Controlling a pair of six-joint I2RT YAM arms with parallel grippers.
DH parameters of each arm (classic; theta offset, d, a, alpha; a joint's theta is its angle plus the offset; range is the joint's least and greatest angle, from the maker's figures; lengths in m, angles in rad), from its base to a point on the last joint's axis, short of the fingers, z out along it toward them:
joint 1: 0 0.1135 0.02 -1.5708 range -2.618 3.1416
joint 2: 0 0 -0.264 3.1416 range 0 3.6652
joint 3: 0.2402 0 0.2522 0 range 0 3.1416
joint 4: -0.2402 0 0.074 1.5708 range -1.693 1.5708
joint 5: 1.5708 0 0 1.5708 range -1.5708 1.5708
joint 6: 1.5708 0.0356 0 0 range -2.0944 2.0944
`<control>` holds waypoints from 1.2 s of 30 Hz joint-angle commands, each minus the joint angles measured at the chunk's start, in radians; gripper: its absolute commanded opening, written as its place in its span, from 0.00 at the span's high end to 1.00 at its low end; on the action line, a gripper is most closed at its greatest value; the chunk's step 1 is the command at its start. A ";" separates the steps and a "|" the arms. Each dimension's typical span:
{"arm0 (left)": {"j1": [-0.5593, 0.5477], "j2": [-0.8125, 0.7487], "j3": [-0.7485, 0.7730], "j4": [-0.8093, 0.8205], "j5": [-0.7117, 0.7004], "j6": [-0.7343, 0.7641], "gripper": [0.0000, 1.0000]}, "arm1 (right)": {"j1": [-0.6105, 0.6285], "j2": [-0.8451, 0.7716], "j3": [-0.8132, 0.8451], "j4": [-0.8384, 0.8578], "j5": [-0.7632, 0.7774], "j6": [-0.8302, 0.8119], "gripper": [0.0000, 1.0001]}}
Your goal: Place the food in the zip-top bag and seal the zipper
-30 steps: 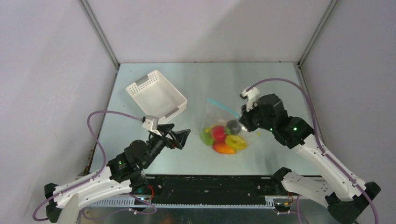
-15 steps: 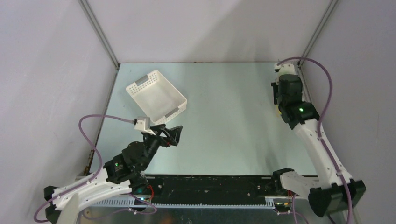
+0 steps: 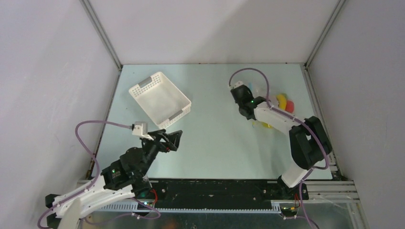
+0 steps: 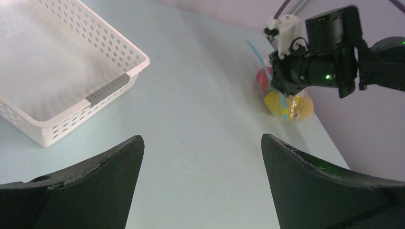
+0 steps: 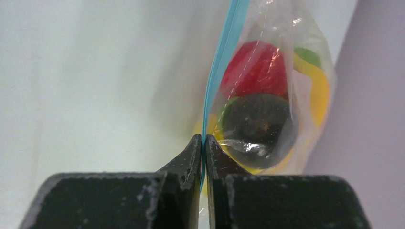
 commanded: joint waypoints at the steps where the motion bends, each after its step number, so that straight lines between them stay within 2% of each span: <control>1: 0.005 -0.060 -0.017 -0.026 -0.034 -0.029 0.00 | 0.070 0.036 0.012 0.075 -0.035 0.055 0.90; 4: 0.005 -0.092 -0.022 -0.038 -0.058 -0.022 0.00 | 0.105 0.102 0.015 0.083 -0.066 0.081 0.89; 7: 0.004 -0.112 -0.013 -0.057 -0.074 -0.014 0.00 | 0.116 0.171 0.036 0.057 -0.043 0.116 0.83; 9: 0.004 -0.119 -0.005 -0.073 -0.082 -0.009 0.00 | 0.119 0.188 0.054 0.042 -0.035 0.142 0.69; 10: 0.005 -0.120 0.001 -0.086 -0.086 -0.012 0.00 | 0.118 0.187 0.055 0.041 -0.036 0.149 0.57; 12: 0.005 -0.120 0.009 -0.105 -0.100 -0.020 0.00 | 0.118 0.166 0.055 0.043 -0.054 0.169 0.45; 15: 0.005 -0.113 0.023 -0.121 -0.111 -0.036 0.00 | 0.129 0.059 0.056 0.047 -0.110 0.206 0.33; 20: 0.005 -0.080 0.051 -0.186 -0.157 -0.104 0.00 | 0.146 -0.188 0.051 0.033 -0.212 0.293 0.02; 24: 0.005 -0.041 0.090 -0.259 -0.199 -0.177 0.00 | 0.094 -0.458 -0.009 0.010 -0.285 0.429 0.01; 27: 0.005 -0.023 0.116 -0.301 -0.191 -0.224 0.00 | 0.027 -0.629 -0.129 0.020 -0.332 0.493 0.01; 30: 0.004 -0.021 0.128 -0.335 -0.183 -0.262 0.00 | -0.037 -0.841 -0.259 0.003 -0.280 0.539 0.01; 36: 0.004 0.001 0.168 -0.453 -0.198 -0.368 0.00 | -0.089 -1.102 -0.407 -0.166 -0.216 0.592 0.01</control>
